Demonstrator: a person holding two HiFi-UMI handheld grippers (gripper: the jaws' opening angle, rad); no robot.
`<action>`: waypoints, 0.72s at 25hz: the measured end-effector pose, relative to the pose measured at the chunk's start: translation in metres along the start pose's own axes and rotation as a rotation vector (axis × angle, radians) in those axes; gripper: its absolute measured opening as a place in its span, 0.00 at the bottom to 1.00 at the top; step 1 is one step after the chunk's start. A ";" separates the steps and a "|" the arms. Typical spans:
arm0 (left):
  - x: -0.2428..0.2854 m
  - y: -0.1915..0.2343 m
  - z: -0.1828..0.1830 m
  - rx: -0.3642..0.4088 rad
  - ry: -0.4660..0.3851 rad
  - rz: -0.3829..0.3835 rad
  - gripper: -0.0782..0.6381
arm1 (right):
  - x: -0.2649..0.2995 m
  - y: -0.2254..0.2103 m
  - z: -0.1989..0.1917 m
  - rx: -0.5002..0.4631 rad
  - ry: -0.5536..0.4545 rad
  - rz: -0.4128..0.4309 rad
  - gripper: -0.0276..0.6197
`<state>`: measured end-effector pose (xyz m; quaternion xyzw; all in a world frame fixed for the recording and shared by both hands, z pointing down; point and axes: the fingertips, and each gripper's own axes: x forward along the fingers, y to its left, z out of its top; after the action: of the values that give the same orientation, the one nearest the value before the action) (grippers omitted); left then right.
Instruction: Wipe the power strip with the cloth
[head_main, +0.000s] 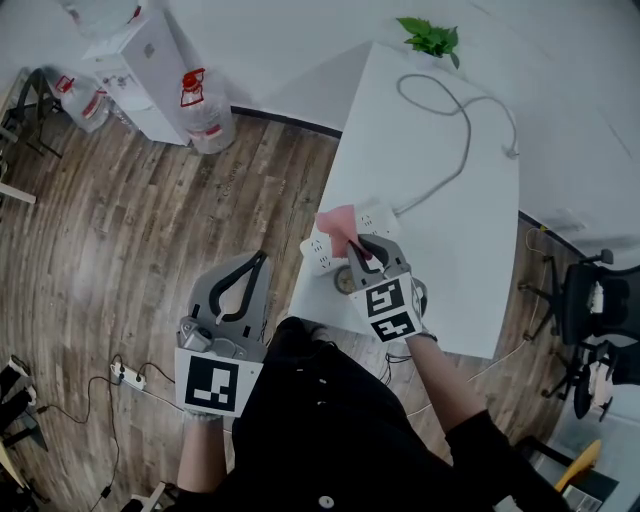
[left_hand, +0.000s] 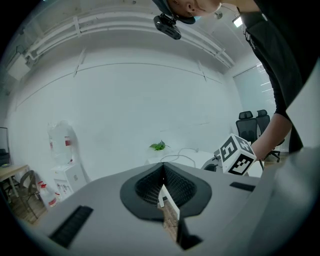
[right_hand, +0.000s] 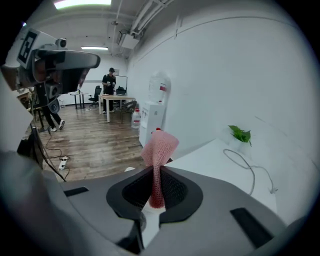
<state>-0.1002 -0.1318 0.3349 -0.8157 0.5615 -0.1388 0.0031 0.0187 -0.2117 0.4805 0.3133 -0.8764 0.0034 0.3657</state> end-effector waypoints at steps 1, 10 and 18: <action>0.000 0.000 0.000 0.001 -0.002 0.000 0.13 | 0.000 0.010 0.000 -0.004 -0.001 0.023 0.12; -0.003 0.000 0.000 -0.001 -0.002 0.003 0.13 | 0.004 0.088 -0.013 -0.059 0.030 0.175 0.12; -0.008 0.000 -0.003 -0.001 0.006 0.007 0.13 | 0.019 0.120 -0.035 -0.127 0.090 0.218 0.12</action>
<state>-0.1037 -0.1241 0.3363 -0.8134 0.5644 -0.1407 0.0015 -0.0353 -0.1178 0.5452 0.1921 -0.8864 0.0016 0.4212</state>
